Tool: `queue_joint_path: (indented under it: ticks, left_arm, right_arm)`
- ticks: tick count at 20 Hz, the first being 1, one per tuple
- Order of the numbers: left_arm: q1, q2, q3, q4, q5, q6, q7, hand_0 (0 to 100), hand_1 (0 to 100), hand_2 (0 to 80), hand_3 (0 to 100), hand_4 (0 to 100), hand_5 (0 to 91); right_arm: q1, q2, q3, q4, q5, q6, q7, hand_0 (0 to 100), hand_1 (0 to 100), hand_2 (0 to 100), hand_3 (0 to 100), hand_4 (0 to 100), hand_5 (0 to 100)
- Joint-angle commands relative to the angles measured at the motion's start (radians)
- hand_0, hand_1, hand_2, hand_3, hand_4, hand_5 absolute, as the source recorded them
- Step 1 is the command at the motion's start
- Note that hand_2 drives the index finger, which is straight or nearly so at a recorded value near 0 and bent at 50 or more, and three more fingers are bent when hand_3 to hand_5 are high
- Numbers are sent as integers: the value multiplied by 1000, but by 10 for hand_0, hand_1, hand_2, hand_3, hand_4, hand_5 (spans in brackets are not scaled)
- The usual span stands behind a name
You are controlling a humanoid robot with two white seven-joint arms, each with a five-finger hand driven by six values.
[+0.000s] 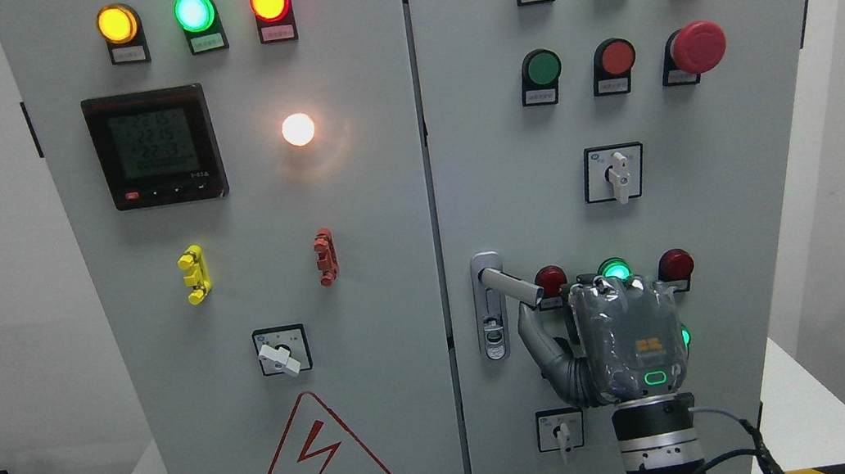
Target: Release door handle
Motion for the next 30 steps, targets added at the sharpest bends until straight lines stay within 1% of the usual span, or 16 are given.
queue_joint_path:
  ticks: [1,30]
  left_arm:
    - [-3,0,2,9,0,-1,0,120,389,0,0,0,0]
    - [-3,0,2,9,0,-1,0,120,389,0,0,0,0]
  right_arm:
    - [-2,-1,-1,1,0,-1,5,553,64,1000,1000,1000,1000]
    - [-6,-8,-3,1,0,-1,3,553,63,1000,1000,1000,1000]
